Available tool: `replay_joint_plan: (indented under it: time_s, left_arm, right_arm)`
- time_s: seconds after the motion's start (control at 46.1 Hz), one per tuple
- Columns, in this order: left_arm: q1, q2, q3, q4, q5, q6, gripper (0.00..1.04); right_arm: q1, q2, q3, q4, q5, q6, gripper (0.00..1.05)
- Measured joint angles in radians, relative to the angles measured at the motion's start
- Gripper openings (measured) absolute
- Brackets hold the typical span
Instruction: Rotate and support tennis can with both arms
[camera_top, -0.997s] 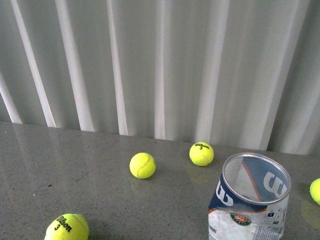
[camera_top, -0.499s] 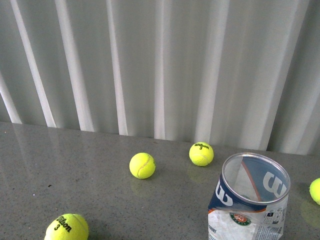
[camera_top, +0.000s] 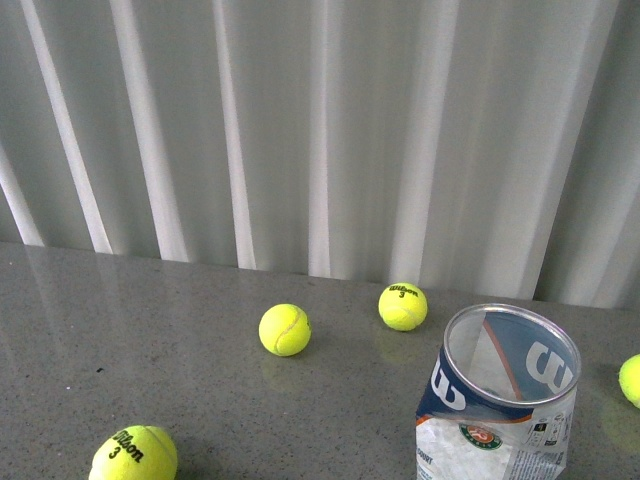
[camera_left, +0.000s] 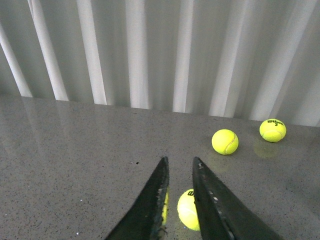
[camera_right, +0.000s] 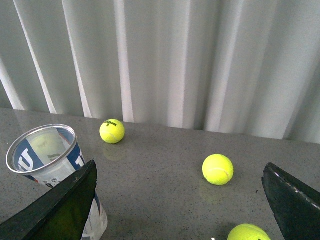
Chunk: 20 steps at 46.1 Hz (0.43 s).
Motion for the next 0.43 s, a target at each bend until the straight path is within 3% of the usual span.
replay_joint_plan:
  time_s: [0.434]
  left_arm:
    - [0.000,0.000,0.000,-0.001,0.000,0.000,0.88]
  right_arm:
    - [0.000,0.000,0.000,0.000,0.000,0.000,0.98]
